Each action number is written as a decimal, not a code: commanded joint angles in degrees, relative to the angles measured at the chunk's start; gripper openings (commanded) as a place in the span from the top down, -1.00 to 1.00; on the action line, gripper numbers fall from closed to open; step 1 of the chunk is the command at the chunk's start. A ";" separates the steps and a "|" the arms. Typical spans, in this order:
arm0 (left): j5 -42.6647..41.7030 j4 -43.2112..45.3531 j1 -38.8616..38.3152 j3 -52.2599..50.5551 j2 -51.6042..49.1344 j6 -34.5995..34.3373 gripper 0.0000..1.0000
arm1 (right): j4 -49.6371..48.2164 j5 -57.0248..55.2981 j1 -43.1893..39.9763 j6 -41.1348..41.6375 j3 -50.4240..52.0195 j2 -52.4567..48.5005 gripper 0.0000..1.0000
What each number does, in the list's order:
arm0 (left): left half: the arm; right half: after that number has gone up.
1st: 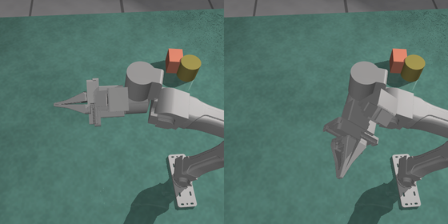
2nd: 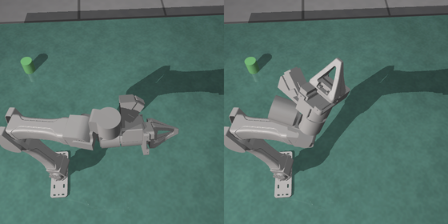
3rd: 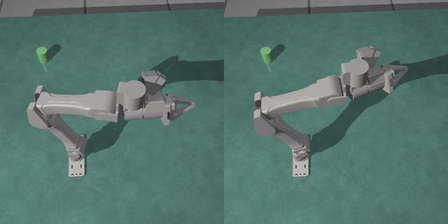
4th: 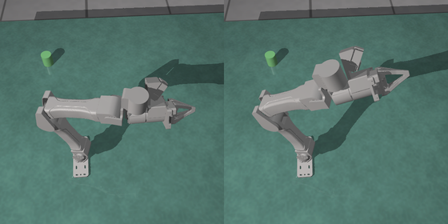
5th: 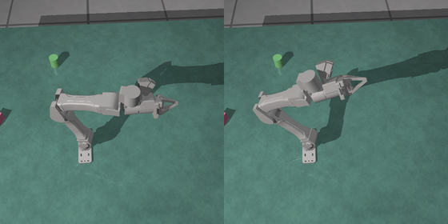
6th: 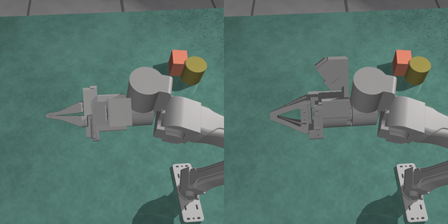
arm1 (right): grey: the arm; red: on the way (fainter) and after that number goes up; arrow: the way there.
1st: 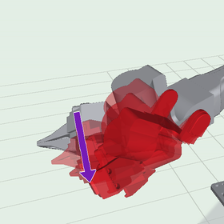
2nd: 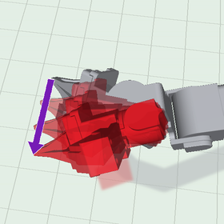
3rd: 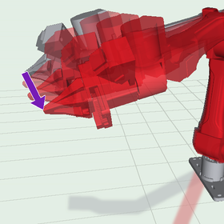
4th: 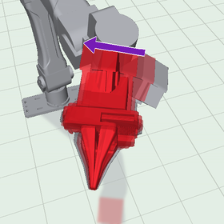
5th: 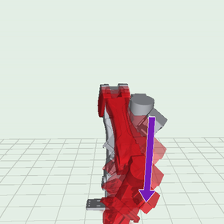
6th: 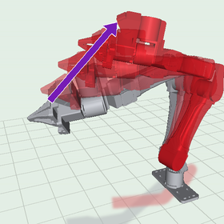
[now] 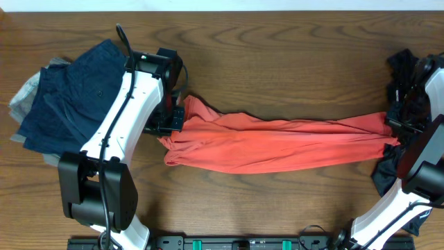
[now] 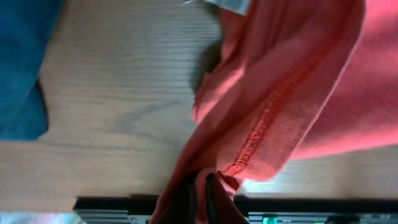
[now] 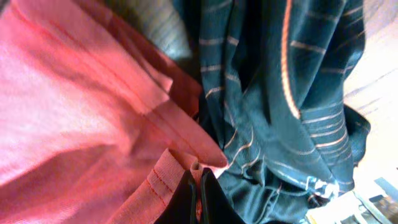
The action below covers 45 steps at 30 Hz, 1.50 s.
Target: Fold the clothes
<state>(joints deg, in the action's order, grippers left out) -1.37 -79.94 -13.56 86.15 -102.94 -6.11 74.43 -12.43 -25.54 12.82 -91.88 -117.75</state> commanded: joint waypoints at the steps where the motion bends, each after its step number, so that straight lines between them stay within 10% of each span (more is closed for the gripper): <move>1: 2.95 -1.31 0.31 -0.61 0.72 -6.73 0.88 | -1.38 -0.63 -0.96 1.31 0.17 0.00 0.97; 13: 0.33 -10.01 0.20 -0.68 0.74 -6.21 0.88 | -5.20 5.14 -0.76 -1.75 0.20 0.00 0.95; 16: 0.31 -9.77 0.04 -0.68 0.74 -6.21 0.88 | -4.11 5.14 -0.81 -1.79 0.20 0.00 0.51; 19: 0.31 -8.68 -0.04 -0.66 0.74 -5.70 0.88 | -3.72 5.18 -0.81 -1.79 0.20 0.00 0.49; 45: 0.31 23.80 -20.63 -0.66 -2.43 1.81 0.80 | -5.27 8.44 -0.63 -3.30 2.71 0.00 0.40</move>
<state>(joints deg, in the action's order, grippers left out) -1.30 -56.34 -32.80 85.80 -103.28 -5.43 69.30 -4.86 -26.02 10.41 -89.47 -117.75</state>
